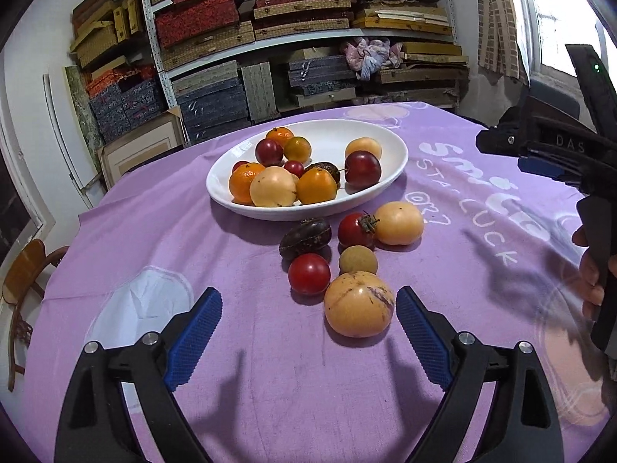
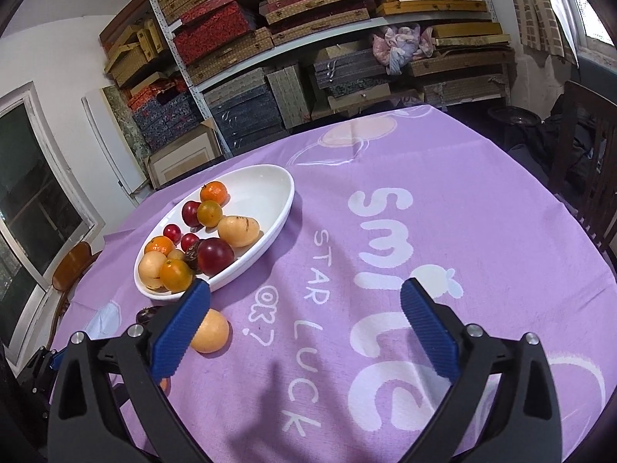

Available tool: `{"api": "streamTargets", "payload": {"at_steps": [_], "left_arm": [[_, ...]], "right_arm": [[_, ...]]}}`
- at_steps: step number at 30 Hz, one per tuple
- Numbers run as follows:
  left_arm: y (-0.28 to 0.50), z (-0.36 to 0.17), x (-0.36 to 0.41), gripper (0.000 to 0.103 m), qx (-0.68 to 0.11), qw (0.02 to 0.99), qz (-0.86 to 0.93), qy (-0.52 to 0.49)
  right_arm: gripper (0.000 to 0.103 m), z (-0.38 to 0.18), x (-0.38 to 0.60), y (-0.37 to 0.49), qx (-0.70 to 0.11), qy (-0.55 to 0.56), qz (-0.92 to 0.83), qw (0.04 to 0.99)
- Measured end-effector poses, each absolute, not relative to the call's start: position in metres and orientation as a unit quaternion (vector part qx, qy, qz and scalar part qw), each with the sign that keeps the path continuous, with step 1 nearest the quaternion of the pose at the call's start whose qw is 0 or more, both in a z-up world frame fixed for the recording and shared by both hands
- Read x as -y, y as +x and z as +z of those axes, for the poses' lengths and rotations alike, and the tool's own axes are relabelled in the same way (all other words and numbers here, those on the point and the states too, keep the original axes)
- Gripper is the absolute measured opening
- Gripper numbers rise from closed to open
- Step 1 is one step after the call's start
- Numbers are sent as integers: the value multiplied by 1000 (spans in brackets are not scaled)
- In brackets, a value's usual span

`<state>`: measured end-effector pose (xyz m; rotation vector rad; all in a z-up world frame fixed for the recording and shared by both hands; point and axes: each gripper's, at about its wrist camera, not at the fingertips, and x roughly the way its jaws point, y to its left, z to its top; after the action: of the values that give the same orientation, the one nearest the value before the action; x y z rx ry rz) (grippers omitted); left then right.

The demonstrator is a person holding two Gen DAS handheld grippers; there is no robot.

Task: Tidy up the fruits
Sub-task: 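Approach the striped pepino with the left tool while the right tool approaches the pale yellow fruit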

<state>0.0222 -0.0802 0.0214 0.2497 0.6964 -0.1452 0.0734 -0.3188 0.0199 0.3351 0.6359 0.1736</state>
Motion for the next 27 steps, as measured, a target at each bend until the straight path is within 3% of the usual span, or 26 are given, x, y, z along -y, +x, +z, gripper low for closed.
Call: {"api": "streamTargets", "payload": {"at_steps": [10, 18, 27], "left_arm": [[50, 2, 79, 95, -399, 909, -73, 92], [53, 2, 23, 95, -423, 905, -23, 22], [36, 4, -11, 94, -422, 906, -20, 29]], "right_arm": [[97, 20, 311, 76, -315, 155, 90, 932], [97, 19, 309, 76, -317, 153, 91, 932], [97, 15, 299, 77, -321, 139, 95, 932]]}}
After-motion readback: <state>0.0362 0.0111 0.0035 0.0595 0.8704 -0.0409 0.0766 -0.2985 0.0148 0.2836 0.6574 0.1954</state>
